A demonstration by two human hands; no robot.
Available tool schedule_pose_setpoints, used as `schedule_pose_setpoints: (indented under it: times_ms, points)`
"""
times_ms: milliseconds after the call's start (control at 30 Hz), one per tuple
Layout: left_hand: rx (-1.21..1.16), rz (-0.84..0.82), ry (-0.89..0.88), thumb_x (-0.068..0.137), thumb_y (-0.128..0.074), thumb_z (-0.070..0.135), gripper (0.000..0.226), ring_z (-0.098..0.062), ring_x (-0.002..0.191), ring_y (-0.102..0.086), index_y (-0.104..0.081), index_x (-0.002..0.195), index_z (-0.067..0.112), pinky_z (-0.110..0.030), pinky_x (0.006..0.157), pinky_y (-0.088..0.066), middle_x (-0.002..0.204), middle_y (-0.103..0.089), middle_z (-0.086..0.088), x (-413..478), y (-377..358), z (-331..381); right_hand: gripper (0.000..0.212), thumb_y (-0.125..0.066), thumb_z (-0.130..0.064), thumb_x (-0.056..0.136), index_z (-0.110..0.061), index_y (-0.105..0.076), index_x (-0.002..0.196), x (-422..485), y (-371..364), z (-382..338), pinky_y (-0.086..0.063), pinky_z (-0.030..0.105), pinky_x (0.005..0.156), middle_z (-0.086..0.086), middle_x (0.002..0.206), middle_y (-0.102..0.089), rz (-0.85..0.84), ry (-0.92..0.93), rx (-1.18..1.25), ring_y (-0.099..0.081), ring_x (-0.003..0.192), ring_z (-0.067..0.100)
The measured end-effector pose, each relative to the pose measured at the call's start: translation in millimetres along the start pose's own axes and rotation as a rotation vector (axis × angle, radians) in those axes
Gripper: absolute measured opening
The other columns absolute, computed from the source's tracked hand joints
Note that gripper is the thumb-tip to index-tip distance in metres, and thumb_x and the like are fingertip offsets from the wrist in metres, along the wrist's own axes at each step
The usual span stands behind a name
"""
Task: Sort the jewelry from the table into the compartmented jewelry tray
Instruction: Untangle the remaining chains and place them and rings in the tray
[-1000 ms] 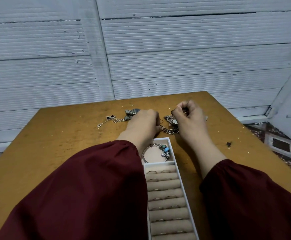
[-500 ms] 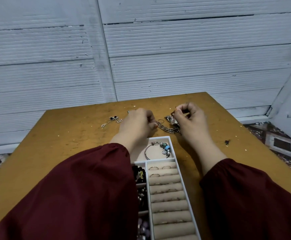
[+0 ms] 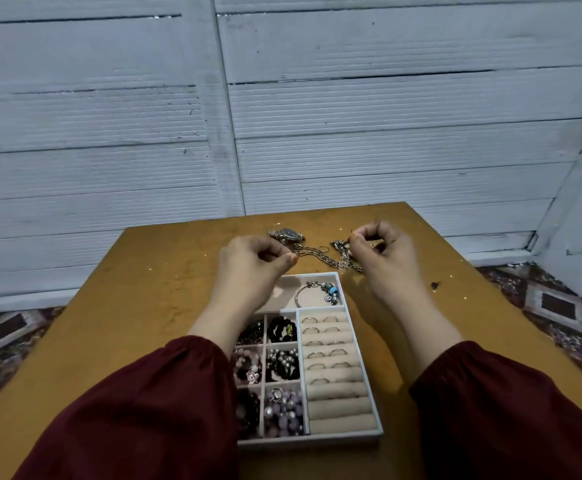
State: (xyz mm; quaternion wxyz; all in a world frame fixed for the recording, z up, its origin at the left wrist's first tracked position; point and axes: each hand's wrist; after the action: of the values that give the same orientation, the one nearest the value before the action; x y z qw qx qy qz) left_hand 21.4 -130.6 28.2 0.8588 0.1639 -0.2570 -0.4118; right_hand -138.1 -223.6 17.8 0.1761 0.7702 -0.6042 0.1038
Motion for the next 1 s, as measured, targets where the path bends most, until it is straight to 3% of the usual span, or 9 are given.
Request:
schedule_pose_setpoints:
  times_ms: [100, 267, 333, 400, 600, 700, 867, 1000]
  points:
    - [-0.065, 0.021, 0.019, 0.076, -0.078, 0.022, 0.014, 0.003, 0.052, -0.049, -0.069, 0.066, 0.026, -0.013, 0.052, -0.039, 0.06, -0.061, 0.012, -19, 1, 3, 0.017, -0.064, -0.012, 0.085, -0.023, -0.058, 0.074, -15, 3, -11, -0.044, 0.03, 0.063, -0.006, 0.077, -0.06, -0.007, 0.003, 0.009, -0.049, 0.063, 0.013]
    - [-0.118, 0.024, 0.028, 0.074, -0.079, 0.023, 0.012, -0.003, 0.055, -0.054, -0.071, 0.066, 0.025, -0.025, 0.059, -0.046, 0.062, -0.065, 0.009, -52, -3, 7, 0.018, -0.064, -0.007, 0.084, -0.02, -0.059, 0.073, -48, 5, -28, -0.04, 0.014, 0.058, -0.006, 0.074, -0.058, 0.033, 0.019, 0.065, -0.047, 0.058, -0.005]
    - [-0.131, -0.004, 0.021, 0.075, -0.078, 0.022, 0.009, -0.006, 0.057, -0.058, -0.072, 0.069, 0.023, -0.028, 0.059, -0.05, 0.065, -0.068, 0.006, -67, -2, 8, 0.018, -0.065, -0.009, 0.083, -0.022, -0.059, 0.072, -62, 8, -30, -0.042, 0.021, 0.058, -0.006, 0.075, -0.059, 0.044, 0.012, 0.075, -0.048, 0.058, 0.003]
    - [-0.13, -0.03, 0.002, 0.077, -0.077, 0.018, 0.009, -0.005, 0.057, -0.059, -0.072, 0.07, 0.023, -0.025, 0.059, -0.049, 0.065, -0.068, 0.006, -82, -1, 10, 0.018, -0.066, -0.013, 0.082, -0.025, -0.06, 0.07, -75, 12, -29, -0.04, 0.026, 0.055, -0.009, 0.069, -0.058, 0.043, 0.011, 0.075, -0.046, 0.055, 0.011]
    - [-0.07, -0.111, -0.028, 0.079, -0.075, 0.012, 0.009, 0.006, 0.056, -0.059, -0.071, 0.076, 0.019, -0.012, 0.055, -0.043, 0.061, -0.066, 0.014, -122, 9, 13, 0.002, -0.063, -0.032, 0.073, -0.033, -0.062, 0.071, -102, 20, -30, -0.04, 0.028, 0.053, -0.015, 0.059, -0.052, 0.04, 0.006, 0.073, -0.041, 0.048, 0.013]
    - [0.044, -0.144, -0.079, 0.079, -0.075, 0.016, 0.008, 0.009, 0.06, -0.057, -0.07, 0.078, 0.022, -0.011, 0.054, -0.039, 0.059, -0.062, 0.02, -138, 11, 16, 0.016, -0.066, -0.017, 0.081, -0.026, -0.061, 0.069, -109, 24, -30, -0.035, 0.023, 0.053, -0.021, 0.051, -0.05, 0.042, 0.023, 0.071, -0.037, 0.043, 0.002]
    - [0.325, -0.161, -0.211, 0.08, -0.072, 0.035, 0.006, -0.002, 0.083, -0.049, -0.069, 0.083, 0.031, -0.031, 0.072, -0.046, 0.073, -0.057, 0.022, -150, 15, 13, 0.02, -0.066, -0.011, 0.083, -0.025, -0.06, 0.069, -113, 28, -29, -0.035, 0.022, 0.053, -0.015, 0.059, -0.052, 0.049, 0.026, 0.067, -0.039, 0.043, 0.003]
    - [0.392, -0.2, -0.273, 0.084, -0.066, 0.04, 0.01, -0.002, 0.092, -0.047, -0.07, 0.089, 0.032, -0.026, 0.073, -0.042, 0.087, -0.064, 0.018, -155, 14, 12, 0.019, -0.065, -0.012, 0.083, -0.023, -0.06, 0.069, -115, 29, -27, -0.032, 0.02, 0.052, -0.018, 0.056, -0.051, 0.047, 0.018, 0.07, -0.037, 0.043, 0.002]
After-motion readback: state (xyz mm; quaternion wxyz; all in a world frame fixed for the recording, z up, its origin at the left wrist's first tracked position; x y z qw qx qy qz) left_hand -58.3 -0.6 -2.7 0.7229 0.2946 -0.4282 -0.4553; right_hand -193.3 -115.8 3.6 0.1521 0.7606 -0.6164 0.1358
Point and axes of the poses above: each hand's wrist, its own x-axis towards the middle knuckle, its own y-axis out of the back of the hand, z = x × y
